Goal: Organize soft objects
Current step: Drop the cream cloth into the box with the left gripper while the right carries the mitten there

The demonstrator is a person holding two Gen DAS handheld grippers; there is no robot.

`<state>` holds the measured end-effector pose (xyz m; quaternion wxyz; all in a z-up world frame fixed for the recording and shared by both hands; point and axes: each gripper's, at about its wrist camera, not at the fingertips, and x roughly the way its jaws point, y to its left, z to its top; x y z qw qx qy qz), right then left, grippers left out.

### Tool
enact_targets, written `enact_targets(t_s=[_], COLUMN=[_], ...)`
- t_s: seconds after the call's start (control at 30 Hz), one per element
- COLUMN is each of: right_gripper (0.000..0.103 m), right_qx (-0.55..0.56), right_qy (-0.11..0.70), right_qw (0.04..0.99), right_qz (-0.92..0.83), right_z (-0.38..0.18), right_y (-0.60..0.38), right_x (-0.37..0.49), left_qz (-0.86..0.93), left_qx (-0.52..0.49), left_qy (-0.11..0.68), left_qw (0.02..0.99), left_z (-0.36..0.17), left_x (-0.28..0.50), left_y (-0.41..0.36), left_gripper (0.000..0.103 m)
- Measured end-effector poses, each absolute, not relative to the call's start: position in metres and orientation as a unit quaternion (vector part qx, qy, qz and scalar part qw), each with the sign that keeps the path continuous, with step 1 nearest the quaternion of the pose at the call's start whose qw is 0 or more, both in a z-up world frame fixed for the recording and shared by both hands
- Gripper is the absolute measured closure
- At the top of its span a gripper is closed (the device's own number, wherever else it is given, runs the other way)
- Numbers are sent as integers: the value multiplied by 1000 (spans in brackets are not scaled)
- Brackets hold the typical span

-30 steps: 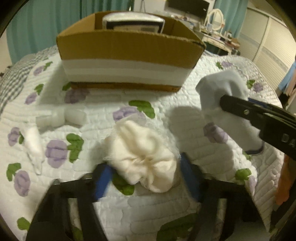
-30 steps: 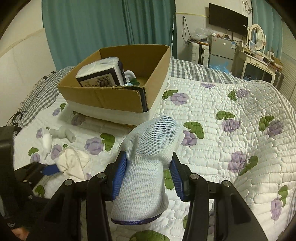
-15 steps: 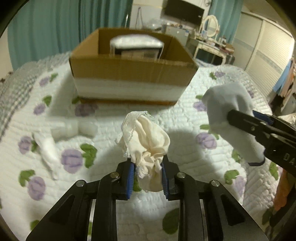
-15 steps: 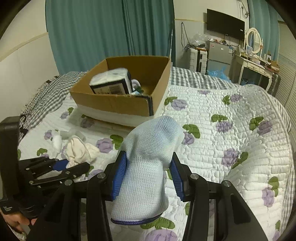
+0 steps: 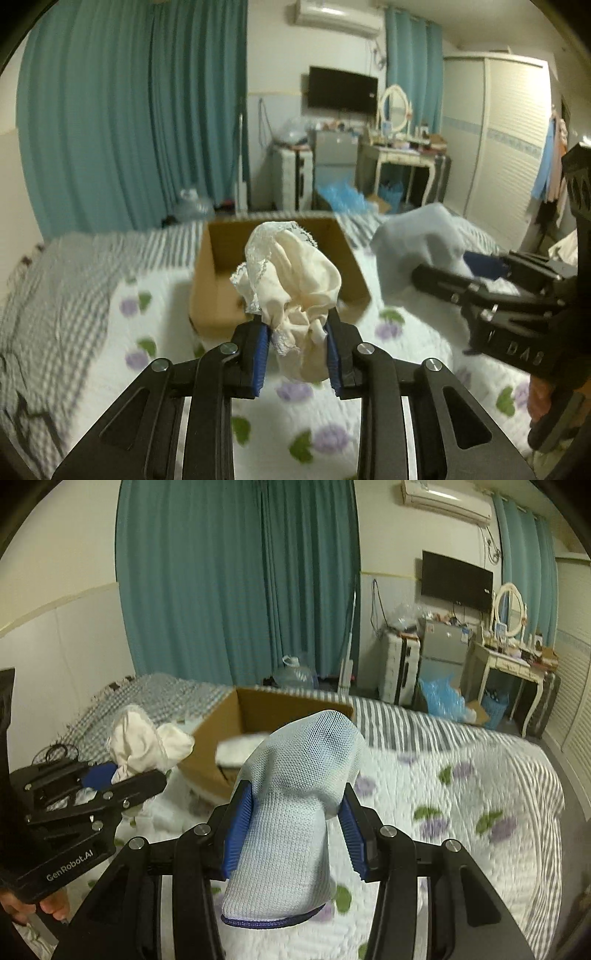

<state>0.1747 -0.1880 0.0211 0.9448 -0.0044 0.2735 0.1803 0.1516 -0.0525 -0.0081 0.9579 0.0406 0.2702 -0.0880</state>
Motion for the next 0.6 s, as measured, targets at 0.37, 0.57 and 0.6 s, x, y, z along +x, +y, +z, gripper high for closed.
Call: enact_targets(t_s=[0.37,0.57,0.6], right_gripper=[57,57,57], right_qx=[-13,-14,-11], right_qy=[256,272,276], right_qw=[950,946,945], right_qz=[180,176,175], right_z=[51,35,30], right_y=[-165,-153,-152], right_x=[258,302,309], left_qz=[-67,-71,-67], left_qx=[82,93,95], left_qy=[239,244,246], left_qw=[965,963,962], left_z=[26,13,8], left_x=[247,292,299], left_y=[-40,-36,-36], left_gripper=[60,34,34])
